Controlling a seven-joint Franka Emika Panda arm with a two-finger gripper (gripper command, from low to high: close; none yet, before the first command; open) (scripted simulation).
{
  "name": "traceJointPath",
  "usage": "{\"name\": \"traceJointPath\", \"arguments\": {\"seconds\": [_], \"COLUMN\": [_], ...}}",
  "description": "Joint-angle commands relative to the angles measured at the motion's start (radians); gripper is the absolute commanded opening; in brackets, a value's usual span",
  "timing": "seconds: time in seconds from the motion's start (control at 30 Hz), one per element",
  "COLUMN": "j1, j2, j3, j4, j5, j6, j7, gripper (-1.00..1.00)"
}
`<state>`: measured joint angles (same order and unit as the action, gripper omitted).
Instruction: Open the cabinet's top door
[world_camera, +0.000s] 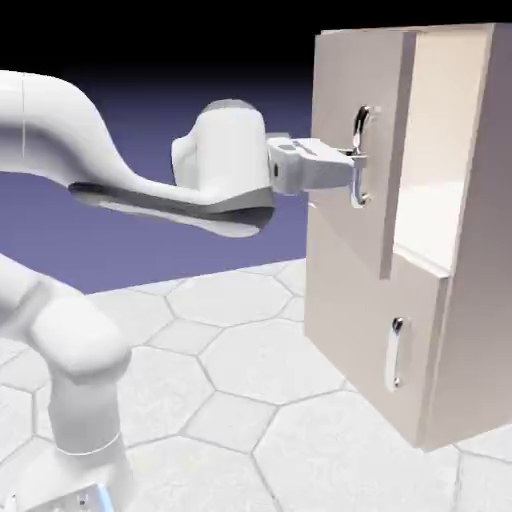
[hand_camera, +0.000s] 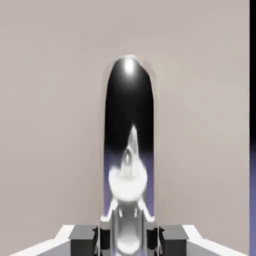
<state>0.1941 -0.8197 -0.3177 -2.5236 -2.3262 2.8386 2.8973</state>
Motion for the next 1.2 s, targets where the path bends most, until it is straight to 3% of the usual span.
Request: {"name": "traceJointPath", "arguments": {"seconds": [0.0, 0.37, 0.73, 0.93, 1.17], "j1": [-0.036, -0.435, -0.809, -0.79, -0.557], "j2": [-0.01, -0.155, -0.334, -0.398, -0.486], "j3": [0.033, 0.367, 0.592, 0.596, 0.596], "j4": [-0.013, -0.116, -0.172, -0.245, -0.331], "j5": [0.022, 0.282, 0.551, 0.808, 1.069], "j6": [0.003, 0.115, 0.356, 0.326, 0.048], "j7": [0.0, -0.019, -0.087, -0.332, -0.589], "gripper": [-1.0, -1.0, -1.0, -1.0, -1.0]}}
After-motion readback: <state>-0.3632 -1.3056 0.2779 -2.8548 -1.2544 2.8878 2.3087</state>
